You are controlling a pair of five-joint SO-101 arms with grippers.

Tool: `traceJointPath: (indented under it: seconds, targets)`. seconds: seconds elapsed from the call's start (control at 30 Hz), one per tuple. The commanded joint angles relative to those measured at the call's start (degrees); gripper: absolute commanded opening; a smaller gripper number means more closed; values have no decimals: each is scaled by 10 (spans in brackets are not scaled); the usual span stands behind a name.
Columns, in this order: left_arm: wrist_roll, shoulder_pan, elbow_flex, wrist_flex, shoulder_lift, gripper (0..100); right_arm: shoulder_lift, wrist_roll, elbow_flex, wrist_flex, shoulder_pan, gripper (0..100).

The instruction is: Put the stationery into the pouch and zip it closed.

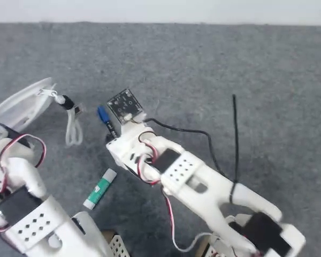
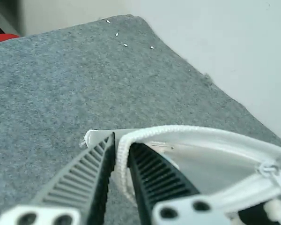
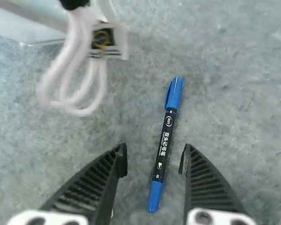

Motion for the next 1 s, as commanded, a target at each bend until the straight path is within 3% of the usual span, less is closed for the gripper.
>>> traceJointPath:
  seconds: [0.0, 0.43, 0.77, 0.97]
  targets:
    - [11, 0, -51, -23, -3, 10, 34, -9, -62, -4, -4, 173]
    - [11, 0, -50, -22, -3, 10, 229, -8, -186, 7, 9, 169]
    - [11, 0, -44, -22, -4, 10, 378, -9, -385, 216, 27, 169]
    - [11, 0, -43, -22, -4, 10, 429, -9, -435, 243, 30, 112]
